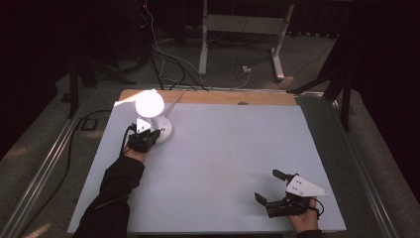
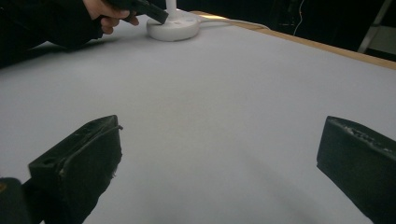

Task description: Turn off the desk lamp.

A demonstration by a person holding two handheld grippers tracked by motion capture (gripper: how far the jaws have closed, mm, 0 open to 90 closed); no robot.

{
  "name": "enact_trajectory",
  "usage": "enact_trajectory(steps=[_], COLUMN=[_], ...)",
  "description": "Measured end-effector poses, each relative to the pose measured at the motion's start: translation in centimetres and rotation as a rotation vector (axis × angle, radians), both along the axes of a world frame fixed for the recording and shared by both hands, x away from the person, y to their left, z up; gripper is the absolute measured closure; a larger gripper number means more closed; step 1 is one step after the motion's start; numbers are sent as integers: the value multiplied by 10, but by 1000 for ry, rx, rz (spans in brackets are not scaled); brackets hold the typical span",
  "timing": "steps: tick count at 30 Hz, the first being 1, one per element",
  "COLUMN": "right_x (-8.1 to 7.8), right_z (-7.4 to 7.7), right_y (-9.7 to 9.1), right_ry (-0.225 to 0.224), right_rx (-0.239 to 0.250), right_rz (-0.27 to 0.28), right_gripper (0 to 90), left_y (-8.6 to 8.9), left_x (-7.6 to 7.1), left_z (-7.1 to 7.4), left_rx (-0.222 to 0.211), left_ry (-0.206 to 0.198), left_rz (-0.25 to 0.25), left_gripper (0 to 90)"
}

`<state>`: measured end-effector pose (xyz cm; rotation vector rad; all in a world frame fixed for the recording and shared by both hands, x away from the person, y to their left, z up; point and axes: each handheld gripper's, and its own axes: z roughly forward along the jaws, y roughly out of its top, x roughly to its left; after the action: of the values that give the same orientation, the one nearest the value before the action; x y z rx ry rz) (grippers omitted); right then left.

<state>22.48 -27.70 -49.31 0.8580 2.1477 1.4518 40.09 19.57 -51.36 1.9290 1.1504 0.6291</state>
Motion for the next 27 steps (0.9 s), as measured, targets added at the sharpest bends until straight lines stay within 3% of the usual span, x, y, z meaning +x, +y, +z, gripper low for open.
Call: enact_trajectory(steps=[2,5,7,10,14,27], right_x=[0,0,0,0,0,0], right_z=[0,0,0,0,0,0], right_y=[0,1,1,0,0,0], right_ry=[-1,-3,-5,-7,-2,-2], right_rx=[-2,-3,-4,-2,0,-1], right_rz=[1,2,1,0,-1,0], right_gripper=[0,0,0,0,0,0], left_y=[-1,0,-2,-1,1,2], left_x=[0,0,-1,-3,-3,-1], left_z=[0,0,-1,-1,5,0], left_rx=[15,-23,2,-13,-19,18], left_ry=[-2,24,0,-10,-31,-12], left_rz=[-9,-37,-53,-60,-28,-8], left_gripper=[900,900,900,900,900,900])
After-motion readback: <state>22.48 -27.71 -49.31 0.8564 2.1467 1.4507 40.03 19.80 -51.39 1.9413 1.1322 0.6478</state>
